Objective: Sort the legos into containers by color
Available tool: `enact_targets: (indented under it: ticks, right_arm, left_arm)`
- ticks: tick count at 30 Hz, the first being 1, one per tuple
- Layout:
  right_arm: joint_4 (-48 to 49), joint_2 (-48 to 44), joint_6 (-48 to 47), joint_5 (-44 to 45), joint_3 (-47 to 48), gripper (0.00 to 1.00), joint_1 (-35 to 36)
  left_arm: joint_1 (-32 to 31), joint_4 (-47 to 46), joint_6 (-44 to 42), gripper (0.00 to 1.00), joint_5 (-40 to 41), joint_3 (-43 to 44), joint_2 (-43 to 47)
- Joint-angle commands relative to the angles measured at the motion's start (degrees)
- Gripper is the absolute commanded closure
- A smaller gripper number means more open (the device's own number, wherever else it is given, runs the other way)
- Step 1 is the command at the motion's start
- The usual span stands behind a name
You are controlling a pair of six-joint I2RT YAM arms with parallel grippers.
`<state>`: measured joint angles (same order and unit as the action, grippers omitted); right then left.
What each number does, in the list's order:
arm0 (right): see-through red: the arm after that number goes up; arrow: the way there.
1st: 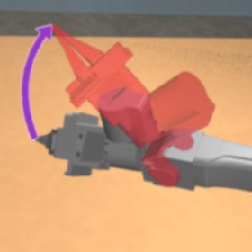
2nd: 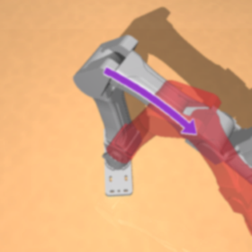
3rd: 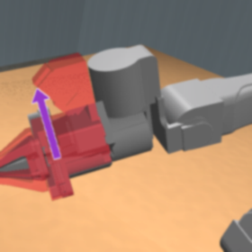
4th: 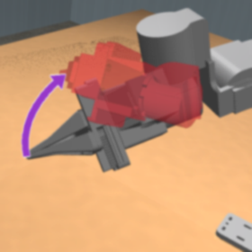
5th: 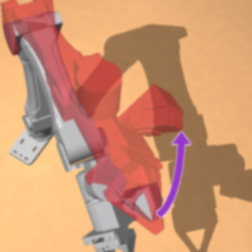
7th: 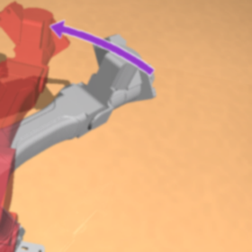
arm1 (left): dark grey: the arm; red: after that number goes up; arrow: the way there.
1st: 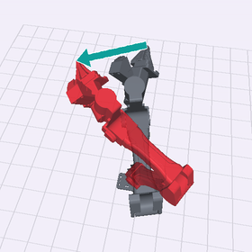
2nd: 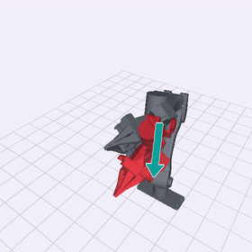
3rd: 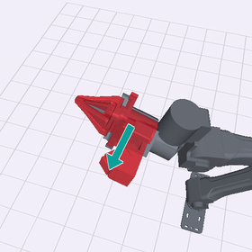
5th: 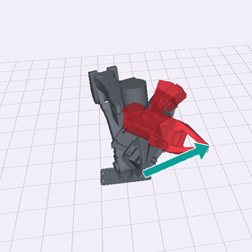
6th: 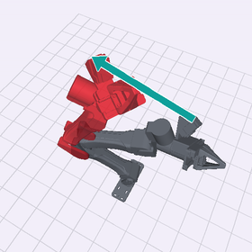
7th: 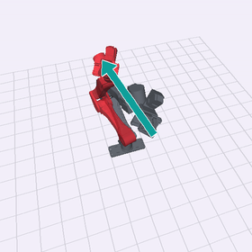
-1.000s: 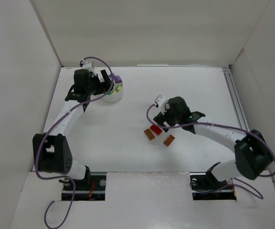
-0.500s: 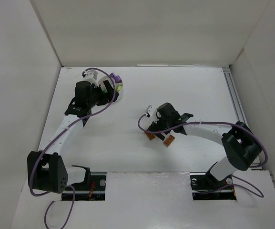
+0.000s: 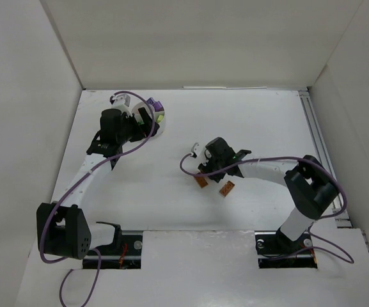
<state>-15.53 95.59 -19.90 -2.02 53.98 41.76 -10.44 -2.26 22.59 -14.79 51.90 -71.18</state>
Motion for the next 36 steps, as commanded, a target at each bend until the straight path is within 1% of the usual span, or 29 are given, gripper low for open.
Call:
enact_targets:
  ticks: [1,3,6,7,8,10,11,12,13,17,18,19,22,23,26,31,33,34,35,36]
  right_arm:
    - [1.03,0.56,0.13,-2.10,2.62,0.64,0.61]
    - [1.03,-1.27,-0.40,-2.11,2.63,0.74,0.61]
    - [1.90,-5.22,-2.15,-3.34,0.18,0.79,0.61]
    - [3.65,-8.46,-3.38,-4.04,-0.62,0.79,0.61]
    - [4.71,-10.23,-4.00,-4.83,-1.41,0.80,0.61]
    - [7.34,-14.96,-5.93,-6.32,-3.25,0.80,0.61]
    - [8.14,-16.39,-5.94,-6.85,-3.26,0.80,0.61]
    - [8.84,-17.79,-6.72,-8.25,-3.78,0.80,0.61]
    - [10.33,-20.16,-7.34,-9.57,-3.79,0.82,0.61]
    - [12.01,-23.34,-8.22,-12.12,-3.01,0.82,0.61]
    - [12.01,-23.35,-8.22,-12.74,-2.48,0.82,0.61]
    - [12.01,-23.95,-8.22,-12.74,-2.47,0.82,0.61]
    - [12.01,-23.96,-8.75,-13.27,-1.86,0.80,0.61]
    - [12.01,-24.48,-8.75,-13.27,-1.33,0.80,0.61]
    - [12.54,-25.10,-9.27,-13.88,-1.33,0.80,0.61]
    - [14.38,-26.94,-9.28,-16.25,-1.86,0.80,0.61]
    - [14.39,-27.56,-9.89,-17.48,-2.47,0.80,0.61]
    - [14.39,-27.56,-9.89,-17.49,-2.47,0.79,0.61]
    - [14.39,-27.56,-9.89,-17.49,-2.47,0.79,0.61]
    - [14.39,-27.56,-9.89,-18.01,-2.99,0.79,0.61]
  left_arm:
    - [-0.20,-0.99,-0.96,0.00,-1.81,0.40,1.74]
    - [-0.20,-0.99,-1.58,0.00,-3.75,0.40,1.74]
    - [-0.20,-1.77,-2.19,0.00,-9.01,-0.21,1.74]
    - [-0.20,-2.56,-2.20,0.00,-11.38,-0.74,1.74]
    - [-0.20,-3.79,-2.20,0.00,-17.50,-1.44,1.74]
    - [-0.20,-8.62,-2.20,0.00,-24.47,-4.16,1.74]
    - [-1.50,-10.29,-1.50,0.00,-29.63,-4.96,1.74]
    - [-2.30,-12.74,-1.50,0.00,-31.17,-6.10,1.74]
    - [-4.83,-13.46,-0.89,0.00,-31.70,-6.11,1.74]
    - [-10.73,-15.92,-0.26,0.00,-31.71,-6.11,-0.97]
    - [-13.01,-17.24,1.48,0.02,-33.88,-6.11,-1.59]
    - [-13.90,-19.51,2.19,0.04,-34.43,-6.11,-2.12]
    - [-16.28,-22.08,3.60,0.05,-34.43,-5.59,-3.44]
    - [-16.89,-22.08,4.30,0.07,-34.43,-5.58,-3.44]
    - [-18.39,-22.08,4.31,0.09,-32.95,-4.79,-4.76]
    - [-18.92,-22.08,4.31,0.30,-31.01,-4.26,-6.60]
    - [-19.44,-22.08,4.31,0.36,-29.87,-4.26,-7.13]
    - [-19.45,-22.61,4.83,0.41,-29.86,-4.26,-7.13]
    - [-19.45,-22.61,4.83,0.53,-29.86,-4.26,-7.13]
    - [-19.45,-22.61,4.83,0.54,-29.86,-3.65,-7.74]
